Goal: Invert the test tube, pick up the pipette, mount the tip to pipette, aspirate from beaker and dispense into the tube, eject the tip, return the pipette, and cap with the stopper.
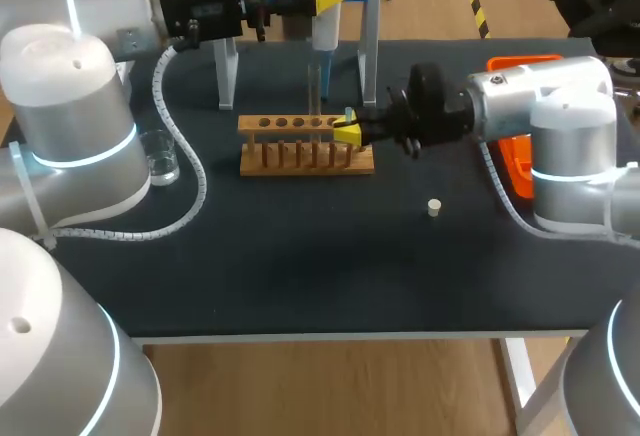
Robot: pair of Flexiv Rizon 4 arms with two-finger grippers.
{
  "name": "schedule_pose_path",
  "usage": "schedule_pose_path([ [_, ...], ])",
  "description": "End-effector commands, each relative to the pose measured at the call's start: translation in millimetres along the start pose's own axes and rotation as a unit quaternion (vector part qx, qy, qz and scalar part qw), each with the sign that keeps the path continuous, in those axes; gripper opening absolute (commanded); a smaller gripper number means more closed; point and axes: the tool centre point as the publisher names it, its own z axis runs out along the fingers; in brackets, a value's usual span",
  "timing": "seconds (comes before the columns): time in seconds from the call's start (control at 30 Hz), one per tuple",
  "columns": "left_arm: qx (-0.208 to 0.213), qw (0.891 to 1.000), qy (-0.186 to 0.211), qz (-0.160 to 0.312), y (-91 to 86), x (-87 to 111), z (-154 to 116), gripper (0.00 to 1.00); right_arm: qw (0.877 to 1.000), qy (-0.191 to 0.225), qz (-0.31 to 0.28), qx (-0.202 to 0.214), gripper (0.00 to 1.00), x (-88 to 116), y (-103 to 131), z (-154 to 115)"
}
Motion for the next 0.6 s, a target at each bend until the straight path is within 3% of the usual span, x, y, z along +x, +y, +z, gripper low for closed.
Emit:
schedule_pose_path([
  [0.03,-0.001,1.0,0.001,0.0,-0.7,-0.1,-1.5,0.0,1.0,0.003,0.001,-0.001,0.0,-4.0,-2.5,5.1],
  [0.6,-0.001,1.0,0.001,0.0,-0.7,-0.1,-1.5,0.0,1.0,0.005,0.001,-0.006,0.0,-4.4,-1.5,24.3],
])
